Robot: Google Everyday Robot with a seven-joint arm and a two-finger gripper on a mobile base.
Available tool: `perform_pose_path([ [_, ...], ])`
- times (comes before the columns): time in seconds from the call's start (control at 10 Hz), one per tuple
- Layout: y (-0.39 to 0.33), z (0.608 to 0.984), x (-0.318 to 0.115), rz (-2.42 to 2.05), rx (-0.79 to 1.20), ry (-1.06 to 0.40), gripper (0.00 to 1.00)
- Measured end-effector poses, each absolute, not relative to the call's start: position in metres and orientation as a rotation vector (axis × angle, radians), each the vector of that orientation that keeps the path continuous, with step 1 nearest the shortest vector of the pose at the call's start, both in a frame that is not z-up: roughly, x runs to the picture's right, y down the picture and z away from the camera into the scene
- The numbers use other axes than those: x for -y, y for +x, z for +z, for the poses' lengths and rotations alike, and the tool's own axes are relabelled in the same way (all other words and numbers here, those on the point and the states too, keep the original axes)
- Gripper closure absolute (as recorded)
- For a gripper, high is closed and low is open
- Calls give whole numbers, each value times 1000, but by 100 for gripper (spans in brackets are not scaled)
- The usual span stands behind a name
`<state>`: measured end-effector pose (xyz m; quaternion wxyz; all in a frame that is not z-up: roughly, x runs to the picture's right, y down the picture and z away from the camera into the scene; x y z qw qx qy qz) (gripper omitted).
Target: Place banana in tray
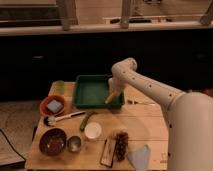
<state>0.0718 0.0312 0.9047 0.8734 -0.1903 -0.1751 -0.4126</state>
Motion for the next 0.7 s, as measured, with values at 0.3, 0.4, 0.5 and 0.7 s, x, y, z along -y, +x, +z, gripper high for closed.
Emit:
perform_pose_path([
  [0.3,70,900,-27,-874,365,-397,69],
  [0.4,66,898,-25,-881,367,-395,57],
  [0.5,65,897,-23,-886,367,-393,48],
  [0.7,65,895,-20,-889,363,-389,27],
])
